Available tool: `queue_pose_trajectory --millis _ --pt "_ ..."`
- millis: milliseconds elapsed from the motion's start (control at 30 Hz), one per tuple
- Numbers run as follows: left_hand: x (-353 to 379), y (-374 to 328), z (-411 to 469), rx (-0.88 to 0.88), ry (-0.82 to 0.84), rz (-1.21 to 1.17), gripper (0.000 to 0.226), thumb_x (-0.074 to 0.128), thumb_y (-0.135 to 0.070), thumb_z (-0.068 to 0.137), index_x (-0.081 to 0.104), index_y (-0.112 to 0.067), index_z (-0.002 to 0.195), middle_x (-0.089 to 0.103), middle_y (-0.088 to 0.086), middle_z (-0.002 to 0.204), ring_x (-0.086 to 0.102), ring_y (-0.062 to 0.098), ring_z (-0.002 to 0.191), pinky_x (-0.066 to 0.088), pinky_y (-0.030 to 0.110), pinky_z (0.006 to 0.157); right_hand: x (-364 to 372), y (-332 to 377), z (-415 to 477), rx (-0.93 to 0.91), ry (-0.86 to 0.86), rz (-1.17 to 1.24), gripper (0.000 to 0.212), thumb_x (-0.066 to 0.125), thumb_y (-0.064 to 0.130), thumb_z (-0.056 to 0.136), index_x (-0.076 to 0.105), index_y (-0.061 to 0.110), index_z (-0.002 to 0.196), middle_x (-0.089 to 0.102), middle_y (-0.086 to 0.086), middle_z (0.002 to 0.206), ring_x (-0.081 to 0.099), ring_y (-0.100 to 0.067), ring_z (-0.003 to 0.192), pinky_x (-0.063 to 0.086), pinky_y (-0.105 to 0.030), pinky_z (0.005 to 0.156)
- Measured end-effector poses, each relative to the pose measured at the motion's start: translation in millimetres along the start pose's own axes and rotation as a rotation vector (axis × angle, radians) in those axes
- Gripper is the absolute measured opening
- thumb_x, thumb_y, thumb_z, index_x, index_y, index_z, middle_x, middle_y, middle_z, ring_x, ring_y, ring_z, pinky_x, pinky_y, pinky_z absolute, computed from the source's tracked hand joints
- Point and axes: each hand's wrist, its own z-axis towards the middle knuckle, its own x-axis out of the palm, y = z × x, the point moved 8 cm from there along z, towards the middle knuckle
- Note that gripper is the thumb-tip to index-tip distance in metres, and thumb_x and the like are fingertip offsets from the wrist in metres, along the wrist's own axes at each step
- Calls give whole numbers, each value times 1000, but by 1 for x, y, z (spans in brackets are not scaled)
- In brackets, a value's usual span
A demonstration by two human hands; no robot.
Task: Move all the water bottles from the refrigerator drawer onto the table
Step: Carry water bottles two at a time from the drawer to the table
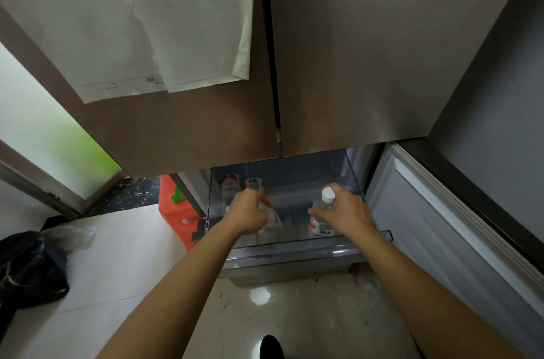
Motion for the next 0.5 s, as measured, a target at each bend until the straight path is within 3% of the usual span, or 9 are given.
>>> queue_pose_trajectory --millis 133,267,400,500 --pt "21 -2 10 44 42 56 40 54 -1 85 68 -22 116 62 11 130 59 29 118 53 34 93 5 -10 0 18 45 12 63 82 63 65 55 36 115 64 1 114 62 -24 104 49 -31 77" --pt "32 -2 15 115 -62 -35 46 62 -19 91 50 -25 135 63 5 127 61 26 113 49 32 88 35 -28 -10 122 241 64 98 71 82 54 48 39 138 42 -5 140 52 -30 123 45 -42 98" --pt "48 14 14 90 -128 -346 36 68 -22 88 49 -37 116 63 -10 110 62 14 103 41 13 73 46 -34 -13 121 204 60 97 56 90 57 43 38 138 53 -1 135 55 -27 120 43 -38 88" --pt "69 25 15 98 -2 -373 61 82 -24 77 39 -48 114 55 -19 108 59 3 99 43 8 71 47 -37 -15 126 228 166 97 55 94 56 41 38 135 60 5 128 57 -25 117 46 -40 94"
